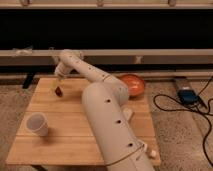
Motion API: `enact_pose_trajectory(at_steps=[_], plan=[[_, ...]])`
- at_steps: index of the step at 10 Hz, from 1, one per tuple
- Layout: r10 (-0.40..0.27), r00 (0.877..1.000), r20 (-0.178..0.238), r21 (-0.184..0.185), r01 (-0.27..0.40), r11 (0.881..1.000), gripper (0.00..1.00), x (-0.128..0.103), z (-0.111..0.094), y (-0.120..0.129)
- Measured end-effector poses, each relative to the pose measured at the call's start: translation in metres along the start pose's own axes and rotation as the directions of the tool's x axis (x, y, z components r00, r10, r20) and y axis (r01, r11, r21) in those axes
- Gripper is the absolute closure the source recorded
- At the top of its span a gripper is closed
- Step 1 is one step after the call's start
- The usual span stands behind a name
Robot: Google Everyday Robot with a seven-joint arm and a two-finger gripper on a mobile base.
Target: Place the pepper in the ceramic cup
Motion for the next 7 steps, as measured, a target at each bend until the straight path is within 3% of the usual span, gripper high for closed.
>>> enact_pose_trajectory(at_steps=[3,7], plan=[[-0.009,1.0,0.03,0.016,0.009,1.0,0.2,-0.002,0.014,-0.006],[-0.014,0.994,0.106,0.042,0.01,0.999,0.2,-0.014,0.041,-0.016]])
